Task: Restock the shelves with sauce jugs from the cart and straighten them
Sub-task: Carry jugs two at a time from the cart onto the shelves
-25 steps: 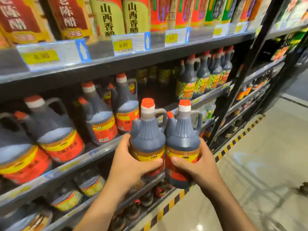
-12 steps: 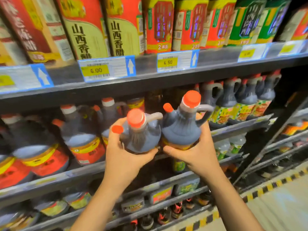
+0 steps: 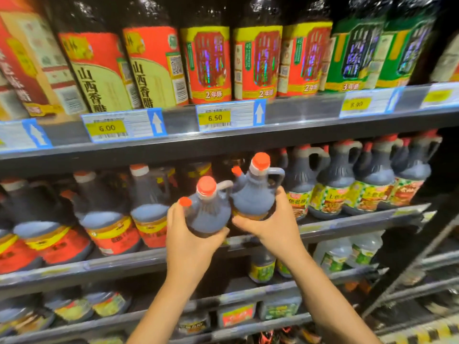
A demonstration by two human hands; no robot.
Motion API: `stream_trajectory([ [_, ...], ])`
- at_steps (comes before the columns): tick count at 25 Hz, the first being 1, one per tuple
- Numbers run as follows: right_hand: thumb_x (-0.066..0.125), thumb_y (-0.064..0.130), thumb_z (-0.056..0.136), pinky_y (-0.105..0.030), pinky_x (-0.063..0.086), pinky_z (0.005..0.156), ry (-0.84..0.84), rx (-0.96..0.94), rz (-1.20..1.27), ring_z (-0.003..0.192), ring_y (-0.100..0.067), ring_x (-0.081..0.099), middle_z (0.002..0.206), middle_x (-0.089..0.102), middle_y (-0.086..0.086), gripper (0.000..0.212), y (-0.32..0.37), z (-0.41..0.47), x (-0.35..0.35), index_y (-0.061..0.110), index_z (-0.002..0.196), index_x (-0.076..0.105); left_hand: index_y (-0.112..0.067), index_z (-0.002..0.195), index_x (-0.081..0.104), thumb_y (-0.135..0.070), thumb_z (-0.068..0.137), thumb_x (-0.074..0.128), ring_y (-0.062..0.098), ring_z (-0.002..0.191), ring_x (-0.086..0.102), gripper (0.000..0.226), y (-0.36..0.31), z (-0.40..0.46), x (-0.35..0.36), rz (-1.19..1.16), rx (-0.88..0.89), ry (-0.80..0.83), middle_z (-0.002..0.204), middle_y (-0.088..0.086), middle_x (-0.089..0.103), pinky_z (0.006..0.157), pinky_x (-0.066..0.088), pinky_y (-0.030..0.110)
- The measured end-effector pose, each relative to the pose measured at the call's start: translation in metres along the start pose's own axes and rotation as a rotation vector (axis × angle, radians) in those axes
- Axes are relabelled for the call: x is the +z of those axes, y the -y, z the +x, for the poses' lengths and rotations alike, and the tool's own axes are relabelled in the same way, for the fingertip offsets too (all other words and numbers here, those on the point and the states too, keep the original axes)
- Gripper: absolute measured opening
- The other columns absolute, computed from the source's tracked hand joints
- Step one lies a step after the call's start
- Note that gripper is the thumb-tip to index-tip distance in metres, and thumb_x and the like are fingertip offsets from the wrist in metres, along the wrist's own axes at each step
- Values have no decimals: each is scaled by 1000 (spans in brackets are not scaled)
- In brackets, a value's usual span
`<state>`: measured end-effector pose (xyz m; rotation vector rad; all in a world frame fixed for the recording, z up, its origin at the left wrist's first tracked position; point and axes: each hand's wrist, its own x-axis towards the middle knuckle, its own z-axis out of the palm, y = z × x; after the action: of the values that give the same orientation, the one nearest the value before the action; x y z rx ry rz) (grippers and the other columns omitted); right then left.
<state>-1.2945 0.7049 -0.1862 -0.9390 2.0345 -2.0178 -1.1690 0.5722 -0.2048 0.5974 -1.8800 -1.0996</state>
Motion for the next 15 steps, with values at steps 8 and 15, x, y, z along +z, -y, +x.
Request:
stream_trajectory([
  [8, 93, 25, 71, -4, 46, 60, 108, 170, -227, 85, 3, 60, 96, 57, 13, 66, -6, 16, 0, 11, 107, 39, -24, 136, 37, -30, 78, 85, 1, 122, 43, 75, 9, 5, 9, 152, -83, 22, 133, -11, 44, 103, 43, 27],
  [15, 75, 37, 88, -21, 36, 105, 111, 34, -512, 136, -14, 41, 145, 44, -1, 75, -24, -13, -2, 14, 148, 37, -30, 159, 18, -40, 91, 70, 11, 147, 35, 86, 13, -14, -2, 196, -164, 88, 161, -11, 34, 118, 38, 47],
])
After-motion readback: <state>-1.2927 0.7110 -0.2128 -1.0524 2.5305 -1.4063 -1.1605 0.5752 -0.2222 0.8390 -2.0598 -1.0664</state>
